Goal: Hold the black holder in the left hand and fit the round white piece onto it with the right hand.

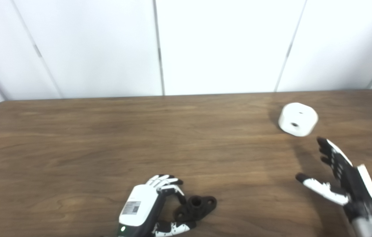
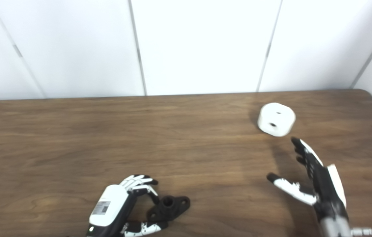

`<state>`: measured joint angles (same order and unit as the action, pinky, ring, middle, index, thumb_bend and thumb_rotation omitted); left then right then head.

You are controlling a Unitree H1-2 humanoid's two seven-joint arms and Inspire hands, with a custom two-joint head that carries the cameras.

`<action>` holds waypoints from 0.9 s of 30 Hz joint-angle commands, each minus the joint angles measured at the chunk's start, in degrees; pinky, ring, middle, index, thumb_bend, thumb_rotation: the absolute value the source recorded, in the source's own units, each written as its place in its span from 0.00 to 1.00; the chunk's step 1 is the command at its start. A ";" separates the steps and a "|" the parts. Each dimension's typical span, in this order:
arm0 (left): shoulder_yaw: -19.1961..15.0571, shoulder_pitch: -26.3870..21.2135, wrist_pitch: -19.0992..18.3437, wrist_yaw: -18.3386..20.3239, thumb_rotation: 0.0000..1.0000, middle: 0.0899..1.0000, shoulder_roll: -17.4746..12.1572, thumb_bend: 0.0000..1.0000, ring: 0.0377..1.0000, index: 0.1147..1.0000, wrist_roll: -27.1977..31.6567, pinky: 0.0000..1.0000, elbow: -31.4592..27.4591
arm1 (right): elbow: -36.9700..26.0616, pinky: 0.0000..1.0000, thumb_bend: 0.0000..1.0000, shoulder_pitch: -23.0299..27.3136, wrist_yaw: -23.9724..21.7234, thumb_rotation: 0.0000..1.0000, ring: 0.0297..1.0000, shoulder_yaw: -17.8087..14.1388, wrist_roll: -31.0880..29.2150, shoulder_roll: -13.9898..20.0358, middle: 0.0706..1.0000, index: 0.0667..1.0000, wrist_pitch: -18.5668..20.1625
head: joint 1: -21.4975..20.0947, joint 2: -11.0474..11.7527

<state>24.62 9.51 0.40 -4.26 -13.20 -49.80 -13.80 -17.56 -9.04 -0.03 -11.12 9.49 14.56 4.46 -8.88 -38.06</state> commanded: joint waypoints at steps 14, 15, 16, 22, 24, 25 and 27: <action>-1.89 3.03 -1.68 3.52 0.05 0.75 -1.84 0.52 0.84 0.42 -0.90 0.86 0.92 | 0.67 0.73 0.84 13.86 1.37 0.37 0.82 -0.86 12.49 7.43 0.85 0.88 8.33 | -6.99 2.54; -2.07 3.08 -1.38 3.52 0.05 0.75 -1.99 0.52 0.84 0.42 -0.77 0.86 1.06 | 0.86 0.74 0.85 14.64 1.30 0.38 0.82 -0.71 13.15 7.73 0.86 0.88 9.25 | -7.29 2.64; -2.21 3.10 -1.06 3.44 0.05 0.75 -2.15 0.52 0.84 0.42 -0.67 0.86 1.27 | 1.19 0.76 0.85 15.45 1.22 0.38 0.83 -0.58 13.68 8.09 0.86 0.88 9.97 | -7.43 2.67; -2.86 3.20 -0.32 3.86 0.05 0.76 -2.98 0.52 0.85 0.42 0.09 0.87 1.80 | 6.20 0.90 0.85 21.02 0.86 0.35 0.91 0.46 15.56 10.19 0.91 0.87 11.53 | -8.63 3.02; -3.10 3.32 -0.22 4.15 0.05 0.76 -3.10 0.52 0.85 0.42 0.33 0.87 1.68 | 7.87 0.90 0.86 23.01 0.77 0.36 0.92 1.41 16.69 10.80 0.91 0.86 12.43 | -9.03 3.12; -3.20 3.38 -0.20 4.26 0.05 0.76 -3.12 0.52 0.85 0.42 0.40 0.87 1.65 | 8.73 0.90 0.87 24.08 0.48 0.36 0.92 2.00 17.30 11.18 0.92 0.86 13.06 | -9.15 3.16; -3.34 3.44 -0.26 4.53 0.05 0.76 -3.16 0.52 0.86 0.42 0.34 0.88 1.60 | 10.01 0.89 0.86 25.93 -0.59 0.38 0.93 3.65 19.20 12.28 0.92 0.87 14.85 | -9.35 3.14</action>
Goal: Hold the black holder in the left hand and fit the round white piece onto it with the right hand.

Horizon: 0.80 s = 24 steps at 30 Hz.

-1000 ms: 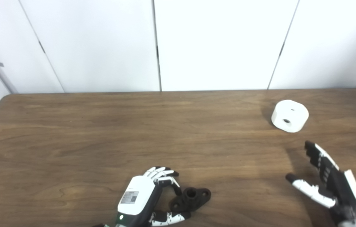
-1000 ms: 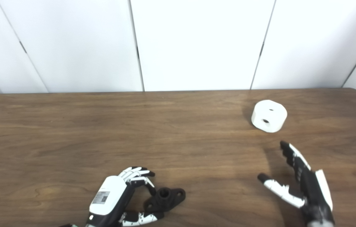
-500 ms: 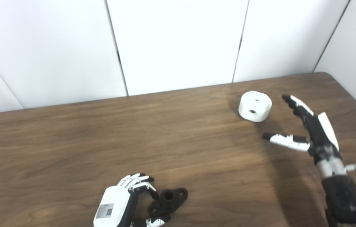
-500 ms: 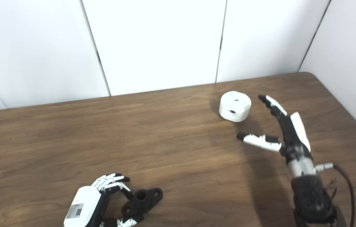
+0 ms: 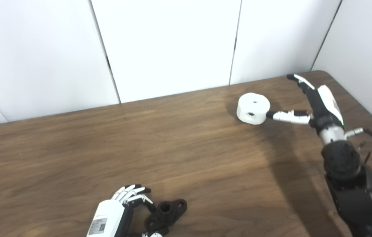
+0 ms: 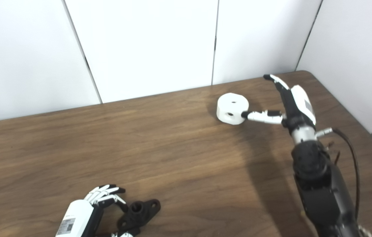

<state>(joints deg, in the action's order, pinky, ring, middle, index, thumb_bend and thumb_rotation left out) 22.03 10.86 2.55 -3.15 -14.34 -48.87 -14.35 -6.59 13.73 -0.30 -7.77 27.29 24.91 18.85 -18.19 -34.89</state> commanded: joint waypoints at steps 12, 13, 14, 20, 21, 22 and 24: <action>-1.30 2.43 -1.35 3.12 0.05 0.76 -2.03 0.52 0.85 0.42 0.02 0.88 2.24 | 7.79 0.92 0.94 11.73 -6.18 0.40 1.00 9.40 6.38 6.17 0.99 0.82 5.60 | -1.03 0.09; -1.31 2.47 -1.22 3.04 0.05 0.76 -2.03 0.52 0.85 0.42 0.06 0.88 2.25 | 8.22 0.93 0.94 12.26 -6.96 0.41 1.00 10.25 6.92 6.59 1.00 0.82 6.11 | -1.02 0.01; -1.32 2.49 -1.13 2.99 0.05 0.76 -2.00 0.52 0.85 0.42 0.09 0.88 2.27 | 8.59 0.96 0.94 12.78 -7.69 0.41 1.00 11.03 7.39 6.98 1.00 0.81 6.60 | -0.97 0.04; -1.42 2.58 -1.06 2.94 0.05 0.76 -1.81 0.52 0.85 0.42 0.06 0.88 2.09 | 10.40 1.00 0.97 14.85 -10.37 0.41 1.00 13.89 9.25 8.17 1.00 0.77 7.63 | -0.72 -0.06; -1.45 2.58 -1.05 2.87 0.05 0.76 -1.78 0.52 0.85 0.42 0.07 0.88 2.09 | 10.62 1.00 0.97 15.01 -10.67 0.39 1.00 14.01 9.40 8.16 1.00 0.76 7.72 | -0.72 -0.06; -1.48 2.59 -1.07 2.88 0.05 0.76 -1.76 0.52 0.85 0.42 0.05 0.88 2.07 | 10.80 1.00 0.97 15.14 -11.00 0.39 1.00 14.08 9.50 8.14 1.00 0.76 7.80 | -0.72 -0.06; -1.46 2.55 -1.29 3.18 0.05 0.76 -1.79 0.52 0.85 0.42 -0.18 0.88 1.84 | 11.21 1.00 0.96 15.41 -11.65 0.37 1.00 14.09 9.32 8.04 1.00 0.76 7.88 | -0.72 -0.06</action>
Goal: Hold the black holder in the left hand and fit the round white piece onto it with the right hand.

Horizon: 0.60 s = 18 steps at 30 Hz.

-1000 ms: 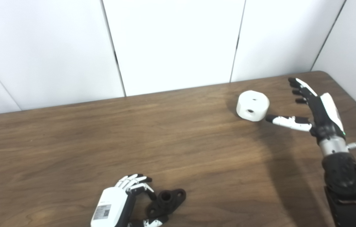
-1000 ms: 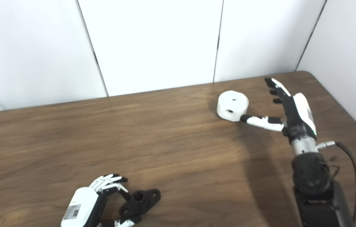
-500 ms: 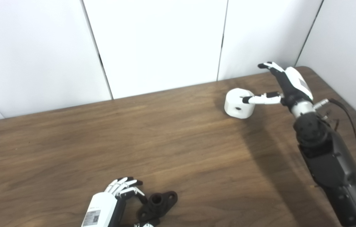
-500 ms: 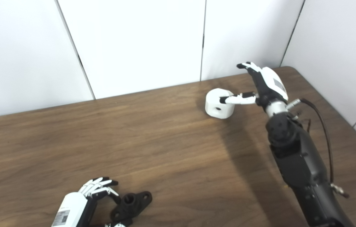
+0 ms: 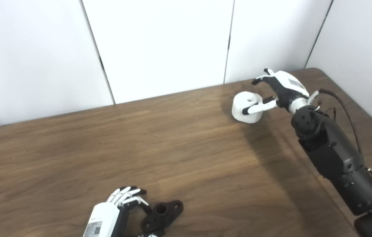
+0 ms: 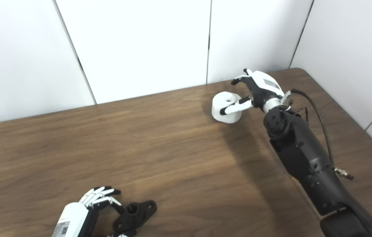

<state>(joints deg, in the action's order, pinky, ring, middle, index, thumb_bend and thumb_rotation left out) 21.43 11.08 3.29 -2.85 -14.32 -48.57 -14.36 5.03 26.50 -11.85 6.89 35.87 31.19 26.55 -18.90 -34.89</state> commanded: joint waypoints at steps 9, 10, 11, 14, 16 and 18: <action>-1.10 2.50 -2.27 3.55 0.05 0.76 -1.66 0.52 0.85 0.42 -0.45 0.87 1.13 | 1.44 1.00 0.95 3.22 -0.09 0.35 1.00 -0.42 0.56 1.66 1.00 0.73 -0.14 | -0.01 -0.04; -1.14 2.51 -2.23 3.56 0.05 0.76 -1.64 0.52 0.85 0.42 -0.43 0.87 1.10 | 1.61 1.00 0.94 3.29 -0.11 0.35 1.00 -0.33 0.62 1.71 0.99 0.73 -0.16 | -0.05 -0.04; -1.16 2.49 -2.18 3.53 0.05 0.76 -1.63 0.52 0.85 0.42 -0.46 0.87 1.12 | 1.83 1.00 0.94 3.34 -0.08 0.36 1.00 -0.23 0.63 1.76 0.99 0.73 -0.26 | -0.05 -0.04; -1.12 2.39 -2.31 3.65 0.05 0.75 -1.57 0.52 0.85 0.42 -0.81 0.87 1.03 | 2.48 1.00 0.94 3.49 0.07 0.36 1.00 -0.04 0.51 1.91 0.99 0.72 -0.77 | -0.02 -0.01; -1.09 2.37 -2.56 3.87 0.05 0.75 -1.48 0.52 0.85 0.42 -1.09 0.86 0.80 | 2.83 1.00 0.93 3.59 0.08 0.36 1.00 0.16 0.68 2.02 0.99 0.72 -0.85 | 0.02 0.02; -1.11 2.38 -2.86 4.21 0.05 0.75 -1.33 0.52 0.85 0.42 -1.25 0.86 0.53 | 2.99 1.00 0.93 3.55 0.18 0.36 1.00 0.14 0.51 2.10 0.99 0.71 -1.05 | 0.13 -0.02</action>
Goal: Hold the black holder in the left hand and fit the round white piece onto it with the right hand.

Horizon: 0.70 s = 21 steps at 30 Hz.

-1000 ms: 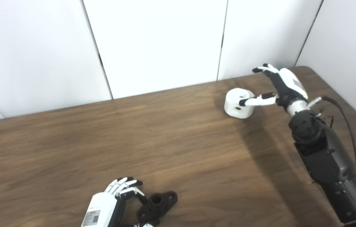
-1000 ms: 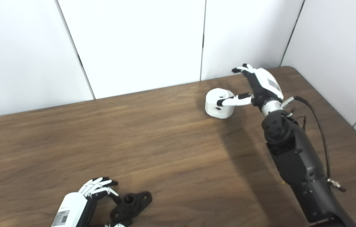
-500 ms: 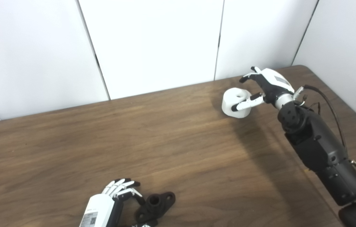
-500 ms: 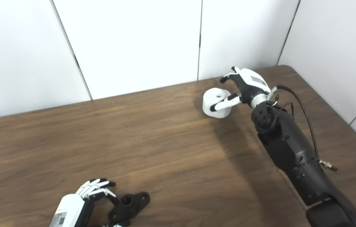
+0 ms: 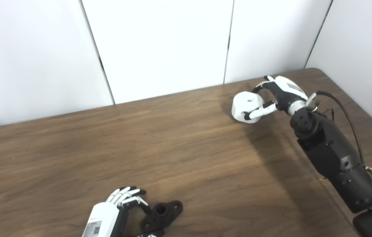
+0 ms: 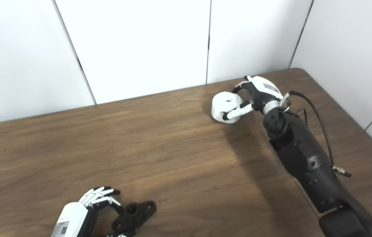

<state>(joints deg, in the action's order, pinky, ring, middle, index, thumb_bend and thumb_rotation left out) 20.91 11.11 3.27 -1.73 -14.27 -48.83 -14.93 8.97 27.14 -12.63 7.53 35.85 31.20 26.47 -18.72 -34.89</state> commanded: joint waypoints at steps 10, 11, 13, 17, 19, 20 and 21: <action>-0.86 2.45 -3.01 4.06 0.05 0.75 -0.90 0.52 0.84 0.42 -0.85 0.86 0.24 | -1.70 0.94 0.85 2.10 1.76 0.29 1.00 -1.47 -0.74 1.96 0.95 0.67 -1.97 | 0.26 -0.17; -0.87 2.46 -3.20 4.28 0.05 0.75 -0.83 0.52 0.84 0.42 -0.98 0.86 0.11 | -1.63 0.94 0.85 1.98 1.93 0.29 1.00 -1.51 -0.94 1.98 0.95 0.66 -2.52 | 0.32 -0.17; -0.90 2.48 -3.43 4.64 0.05 0.76 -0.71 0.52 0.84 0.42 -1.26 0.86 -0.08 | -1.49 0.87 0.83 1.80 2.22 0.26 0.99 -1.48 -1.15 2.05 0.94 0.65 -3.43 | 0.40 -0.12; -1.14 2.61 -3.20 4.85 0.05 0.76 -0.51 0.52 0.84 0.42 -1.09 0.86 -0.21 | -1.06 0.85 0.82 1.37 4.37 0.21 0.97 -1.80 -1.35 1.77 0.91 0.61 -5.60 | 0.45 -0.12; -1.20 2.64 -3.12 4.89 0.05 0.75 -0.44 0.52 0.84 0.42 -1.05 0.86 -0.20 | -0.77 0.84 0.82 1.24 5.58 0.18 0.95 -2.08 -1.49 1.57 0.89 0.57 -6.55 | 0.46 -0.15; -1.21 2.64 -3.15 5.00 0.05 0.75 -0.42 0.52 0.84 0.42 -1.09 0.86 -0.24 | -0.57 0.83 0.82 1.17 6.40 0.17 0.95 -2.38 -1.74 1.37 0.88 0.56 -7.13 | 0.48 -0.17; -1.19 2.64 -3.11 5.05 0.05 0.76 -0.39 0.52 0.84 0.42 -1.11 0.86 -0.25 | -0.34 0.83 0.68 1.11 7.18 0.16 0.94 -2.63 -1.91 1.20 0.87 0.51 -7.69 | 0.50 -0.18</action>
<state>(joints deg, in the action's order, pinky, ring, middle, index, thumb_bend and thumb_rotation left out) 19.99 11.42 2.76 0.41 -13.66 -49.18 -16.30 9.34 26.60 -8.16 6.38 34.22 31.15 21.30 -18.19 -34.98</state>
